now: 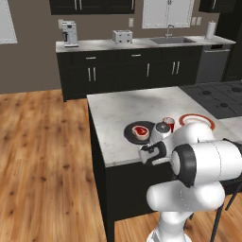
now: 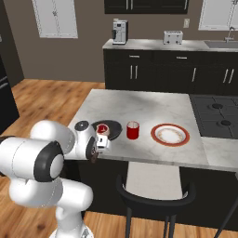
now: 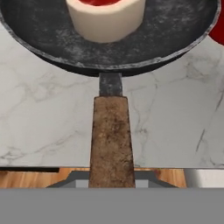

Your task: Pick up the pan with the steak in it and place it on the dining table. Then place the steak on the plate.

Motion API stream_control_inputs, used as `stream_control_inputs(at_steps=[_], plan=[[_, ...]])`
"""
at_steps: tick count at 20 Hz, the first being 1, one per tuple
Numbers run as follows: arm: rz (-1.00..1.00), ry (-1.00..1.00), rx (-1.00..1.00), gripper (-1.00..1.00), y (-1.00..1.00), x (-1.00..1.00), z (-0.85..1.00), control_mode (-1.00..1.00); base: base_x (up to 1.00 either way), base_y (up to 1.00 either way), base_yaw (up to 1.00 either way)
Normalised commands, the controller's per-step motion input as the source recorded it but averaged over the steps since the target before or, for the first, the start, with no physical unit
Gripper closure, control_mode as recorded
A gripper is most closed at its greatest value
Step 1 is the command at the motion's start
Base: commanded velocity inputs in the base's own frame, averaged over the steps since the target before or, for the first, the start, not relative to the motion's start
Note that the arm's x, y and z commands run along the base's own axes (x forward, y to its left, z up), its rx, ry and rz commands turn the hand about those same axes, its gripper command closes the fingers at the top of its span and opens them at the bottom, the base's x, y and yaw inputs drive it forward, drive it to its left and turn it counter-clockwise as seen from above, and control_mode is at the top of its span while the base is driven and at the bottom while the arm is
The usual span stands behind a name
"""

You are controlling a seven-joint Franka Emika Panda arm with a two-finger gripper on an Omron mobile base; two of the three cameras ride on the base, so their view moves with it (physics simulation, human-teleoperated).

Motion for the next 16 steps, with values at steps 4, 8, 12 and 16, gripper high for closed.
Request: stream_control_inputs(at_steps=[4, 8, 12, 16], plan=[[0.0, 0.04, 0.0, 1.0, 0.0, 0.06, -0.12, -1.0, 0.0, 0.0, 0.0], [0.0, 0.0, 0.0, -1.0, 0.0, 0.0, 0.0, -1.0, 0.0, 0.0, 0.0], [0.0, 0.0, 0.0, -1.0, 0.0, 0.01, 0.0, -1.0, 0.0, 0.0, 0.0], [0.0, 0.0, 0.02, -1.0, 0.0, 0.08, 0.06, -1.0, 0.0, 0.0, 0.0]])
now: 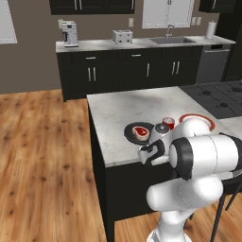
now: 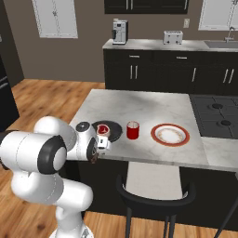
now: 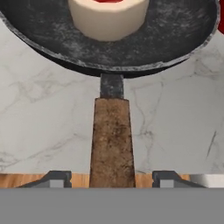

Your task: Pick up the pan with the steak in it and place it on the dining table. Then place the steak on the plate.

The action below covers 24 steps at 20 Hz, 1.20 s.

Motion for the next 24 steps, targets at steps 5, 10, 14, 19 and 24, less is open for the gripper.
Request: stream_control_inputs(at_steps=[5, 10, 14, 19, 24], plan=[[0.0, 0.01, 0.06, -1.0, -0.02, 0.09, 0.25, -1.0, 0.0, 0.0, 0.0], [0.0, 0.03, 0.07, -1.0, -0.03, 0.11, 0.35, -1.0, 0.0, 0.0, 0.0], [0.0, 0.05, 0.06, -1.0, 0.0, 0.25, 0.38, -1.0, 0.0, 0.0, 0.0], [0.0, 0.11, 0.02, -1.0, 0.0, 0.37, 0.39, -1.0, 0.0, 0.0, 0.0], [0.0, 0.13, 0.0, -1.0, 0.0, 0.02, 0.49, -1.0, 0.0, 0.0, 0.0]])
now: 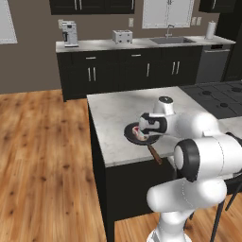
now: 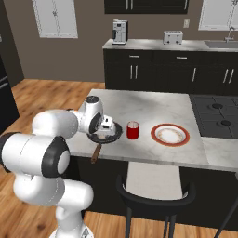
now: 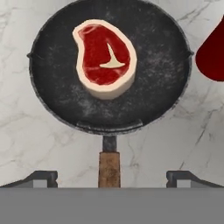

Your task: Pick up the pan with the steak in it and place it on the dining table. Then place the steak on the plate.

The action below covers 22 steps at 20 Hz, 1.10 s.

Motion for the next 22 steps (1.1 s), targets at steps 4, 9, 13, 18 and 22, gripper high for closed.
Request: stream_control_inputs(at_steps=[4, 9, 13, 18, 22], plan=[[0.0, 0.07, 0.0, -1.0, 0.0, 0.13, 0.41, -1.0, 0.0, 0.0, 0.0], [0.0, 0.1, -0.01, -1.0, 0.11, 0.53, 0.1, -1.0, 0.0, 0.0, 0.0], [0.0, 0.12, -0.05, -1.0, 0.19, 0.59, 0.0, -1.0, 0.0, 0.0, 0.0], [0.01, 0.06, -0.03, -1.0, 0.13, 0.44, -0.04, -1.0, 0.0, 0.0, 0.0], [0.02, 0.02, -0.02, -1.0, 0.0, 0.31, -0.08, -1.0, 0.0, 0.0, 0.0]])
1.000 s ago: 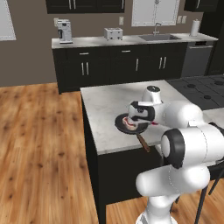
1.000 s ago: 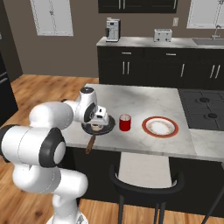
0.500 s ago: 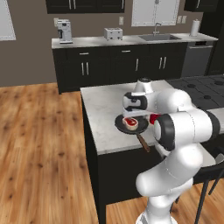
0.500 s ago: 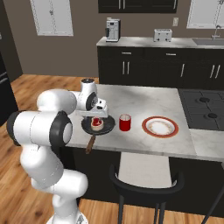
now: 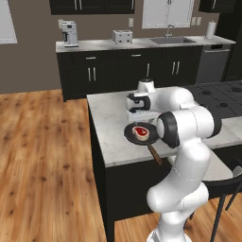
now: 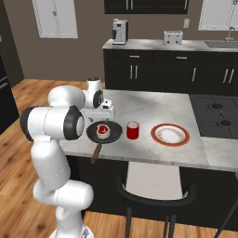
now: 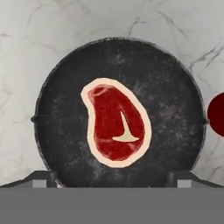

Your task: Pick up the pan with the steak in it and place it on the dining table. Then place the steak on the plate.

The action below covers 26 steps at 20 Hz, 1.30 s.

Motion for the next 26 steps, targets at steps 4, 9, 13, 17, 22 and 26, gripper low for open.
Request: stream_control_inputs(at_steps=[4, 9, 13, 17, 22, 26], plan=[[0.01, 0.0, -0.02, -1.0, 0.0, 0.22, -0.12, -1.0, 0.0, 0.0, 0.0], [0.02, 0.0, 0.0, -1.0, 0.0, 0.2, -0.3, -1.0, 0.0, 0.0, 0.0], [0.03, 0.0, 0.0, -1.0, 0.0, 0.23, -0.34, -1.0, 0.0, 0.0, 0.0], [0.03, 0.0, 0.0, -1.0, 0.0, 0.24, -0.32, -1.0, 0.0, 0.0, 0.0], [0.03, -0.02, 0.0, -1.0, 0.0, 0.23, -0.25, -1.0, 0.0, 0.0, 0.0], [0.02, -0.04, 0.0, -1.0, 0.0, 0.13, -0.15, -1.0, 0.0, 0.0, 0.0]])
